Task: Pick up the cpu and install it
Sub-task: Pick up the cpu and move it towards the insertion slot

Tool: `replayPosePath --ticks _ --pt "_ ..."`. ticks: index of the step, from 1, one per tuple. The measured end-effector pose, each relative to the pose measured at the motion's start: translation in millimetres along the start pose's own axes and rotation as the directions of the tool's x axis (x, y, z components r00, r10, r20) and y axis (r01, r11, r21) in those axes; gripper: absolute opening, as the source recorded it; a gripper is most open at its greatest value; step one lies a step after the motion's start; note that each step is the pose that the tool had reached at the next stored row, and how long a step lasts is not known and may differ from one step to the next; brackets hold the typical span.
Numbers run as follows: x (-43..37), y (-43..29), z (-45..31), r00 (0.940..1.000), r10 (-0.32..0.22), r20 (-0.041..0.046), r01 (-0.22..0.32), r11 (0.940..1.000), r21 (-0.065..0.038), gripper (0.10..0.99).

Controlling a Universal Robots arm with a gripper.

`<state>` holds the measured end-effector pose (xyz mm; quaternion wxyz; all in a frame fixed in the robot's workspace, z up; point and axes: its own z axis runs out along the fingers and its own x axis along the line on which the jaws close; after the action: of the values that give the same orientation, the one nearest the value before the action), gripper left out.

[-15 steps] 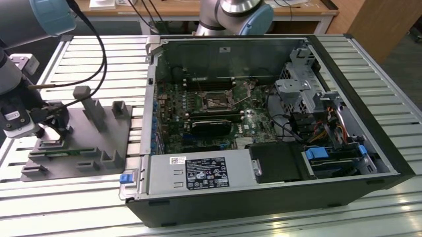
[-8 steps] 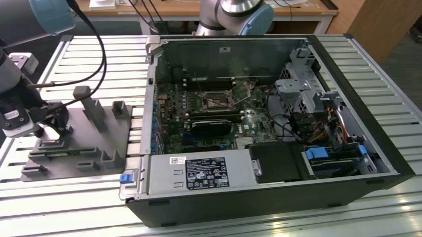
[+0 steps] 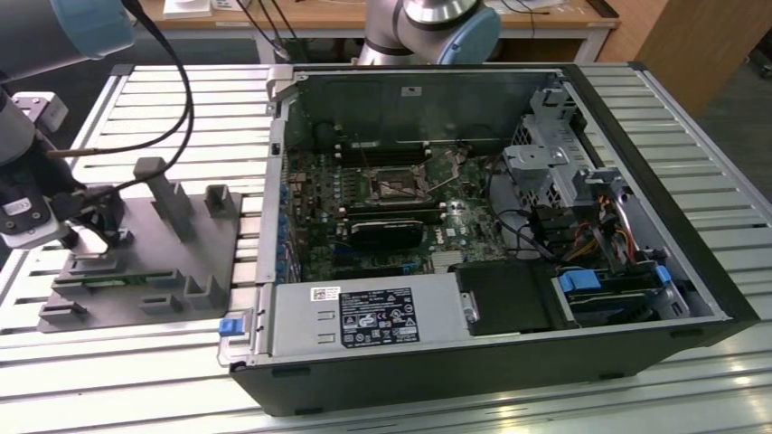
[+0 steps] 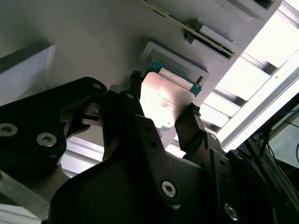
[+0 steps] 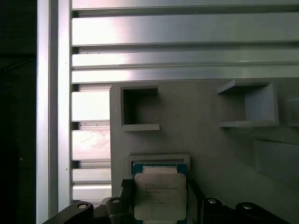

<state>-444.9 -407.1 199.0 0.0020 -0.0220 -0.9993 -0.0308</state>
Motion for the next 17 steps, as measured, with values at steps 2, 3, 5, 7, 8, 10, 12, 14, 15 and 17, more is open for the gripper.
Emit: replayPosePath --ticks 2,3,5,7,8,10,12,14,15,17 --pt "0.0 0.1 -1.5 1.0000 0.000 0.0000 0.000 1.0000 0.000 0.541" --pt "0.0 0.1 -2.2 1.0000 0.000 0.0000 0.000 1.0000 0.000 0.541" --pt "0.0 0.2 -3.2 1.0000 0.000 0.0001 0.000 1.0000 0.000 0.541" --pt "0.0 0.3 -4.4 1.0000 0.000 0.0000 0.000 1.0000 0.000 0.541" --pt "0.0 0.3 -4.7 1.0000 0.000 0.0001 0.000 1.0000 -0.001 0.541" --pt "0.0 0.4 -5.9 1.0000 0.000 -0.0001 0.000 1.0000 -0.001 0.541" --pt "0.0 0.5 -7.6 1.0000 0.000 -0.0001 0.000 1.0000 -0.001 0.541" --pt "0.0 0.6 -8.9 1.0000 0.000 0.0000 0.000 1.0000 -0.001 0.541" --pt "0.0 0.6 -9.3 1.0000 0.000 0.0001 0.000 1.0000 -0.001 0.541" --pt "0.0 0.7 -10.3 1.0000 0.000 0.0000 0.000 1.0000 -0.001 0.541"
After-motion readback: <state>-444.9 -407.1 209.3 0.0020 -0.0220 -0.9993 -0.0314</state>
